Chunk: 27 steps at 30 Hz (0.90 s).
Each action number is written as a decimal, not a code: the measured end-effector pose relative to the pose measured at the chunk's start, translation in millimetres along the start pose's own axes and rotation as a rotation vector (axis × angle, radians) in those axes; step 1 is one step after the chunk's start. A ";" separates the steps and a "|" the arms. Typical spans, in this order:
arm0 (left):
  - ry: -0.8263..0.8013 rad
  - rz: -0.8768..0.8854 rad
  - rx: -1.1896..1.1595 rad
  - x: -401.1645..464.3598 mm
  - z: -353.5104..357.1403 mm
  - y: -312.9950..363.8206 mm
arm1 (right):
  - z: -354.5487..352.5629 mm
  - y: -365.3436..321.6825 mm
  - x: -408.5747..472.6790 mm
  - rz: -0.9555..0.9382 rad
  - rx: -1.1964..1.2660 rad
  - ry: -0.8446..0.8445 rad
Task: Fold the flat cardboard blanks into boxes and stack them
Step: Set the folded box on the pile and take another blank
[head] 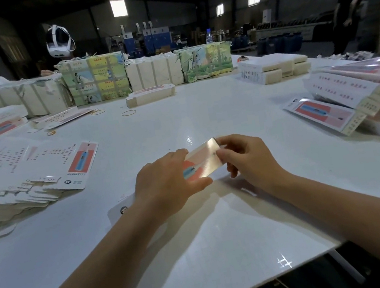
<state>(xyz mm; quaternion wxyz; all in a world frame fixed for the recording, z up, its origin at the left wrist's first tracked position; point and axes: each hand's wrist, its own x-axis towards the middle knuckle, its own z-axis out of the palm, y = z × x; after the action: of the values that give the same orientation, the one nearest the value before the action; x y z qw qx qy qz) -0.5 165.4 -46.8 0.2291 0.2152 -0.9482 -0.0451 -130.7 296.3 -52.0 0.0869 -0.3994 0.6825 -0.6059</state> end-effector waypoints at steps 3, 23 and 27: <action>0.008 0.000 -0.001 -0.2 0.8 1.2 | 0.6 -1.7 -1.8 -0.049 -0.007 -0.002; -0.011 0.010 -0.179 -0.4 -5.0 8.8 | -13.4 -6.4 12.7 0.426 0.895 -0.240; -0.042 0.001 -0.168 0.6 -5.1 9.3 | -5.5 -6.2 6.3 0.161 0.528 -0.073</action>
<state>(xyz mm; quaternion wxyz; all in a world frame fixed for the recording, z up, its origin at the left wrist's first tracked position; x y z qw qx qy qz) -2.2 173.6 -40.4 0.2263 0.1939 -0.9458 -0.1292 -135.5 296.7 -42.7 0.2602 -0.3293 0.5269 -0.7391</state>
